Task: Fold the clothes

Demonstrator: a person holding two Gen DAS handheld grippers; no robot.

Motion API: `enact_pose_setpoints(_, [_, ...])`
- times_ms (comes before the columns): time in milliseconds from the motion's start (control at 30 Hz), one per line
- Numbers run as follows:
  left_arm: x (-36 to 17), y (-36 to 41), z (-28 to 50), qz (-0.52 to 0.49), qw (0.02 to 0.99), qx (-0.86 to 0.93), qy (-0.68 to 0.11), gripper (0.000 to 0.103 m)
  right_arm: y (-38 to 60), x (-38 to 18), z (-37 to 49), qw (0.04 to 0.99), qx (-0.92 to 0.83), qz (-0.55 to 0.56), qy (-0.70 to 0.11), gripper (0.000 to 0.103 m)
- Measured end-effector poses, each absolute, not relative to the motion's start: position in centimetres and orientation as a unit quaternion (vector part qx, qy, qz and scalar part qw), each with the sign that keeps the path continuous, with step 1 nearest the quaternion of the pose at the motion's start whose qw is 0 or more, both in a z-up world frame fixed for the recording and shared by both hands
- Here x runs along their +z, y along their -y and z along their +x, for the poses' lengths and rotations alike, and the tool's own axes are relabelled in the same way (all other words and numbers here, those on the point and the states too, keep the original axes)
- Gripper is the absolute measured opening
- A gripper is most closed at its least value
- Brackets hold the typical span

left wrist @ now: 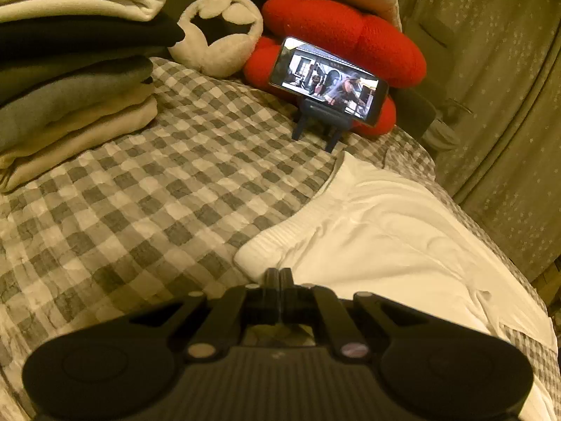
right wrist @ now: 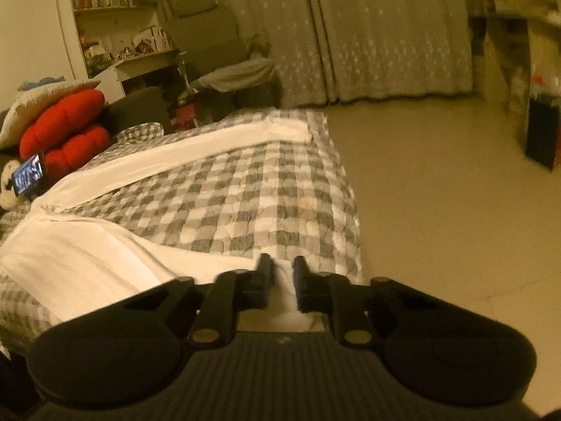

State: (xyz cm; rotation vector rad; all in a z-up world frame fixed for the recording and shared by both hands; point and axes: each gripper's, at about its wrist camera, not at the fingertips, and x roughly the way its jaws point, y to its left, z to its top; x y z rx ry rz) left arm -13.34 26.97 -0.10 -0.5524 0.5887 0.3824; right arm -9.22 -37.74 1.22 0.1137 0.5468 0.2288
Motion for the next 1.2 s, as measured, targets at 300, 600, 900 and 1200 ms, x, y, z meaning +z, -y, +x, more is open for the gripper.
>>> enact_pose_setpoints(300, [-0.5, -26.5, -13.5, -0.253, 0.907, 0.188, -0.278, 0.0, 37.1, 0.8, -7.7, 0.966, 0.02, 0.029, -0.257, 0.002])
enact_pose_setpoints(600, [-0.8, -27.4, -13.6, -0.284, 0.905, 0.161, -0.273, 0.001, 36.7, 0.0, -8.1, 0.964, 0.016, 0.064, -0.259, 0.02])
enact_pose_setpoints(900, [-0.9, -28.9, -14.6, -0.351, 0.888, 0.157, -0.255, 0.004, 39.2, 1.1, -14.5, 0.946, 0.023, 0.211, -0.243, 0.06])
enact_pose_setpoints(1200, [-1.1, -29.0, -14.7, -0.373, 0.88, 0.156, -0.249, 0.013, 38.9, 0.6, -15.7, 0.92, 0.043, 0.302, -0.247, 0.06])
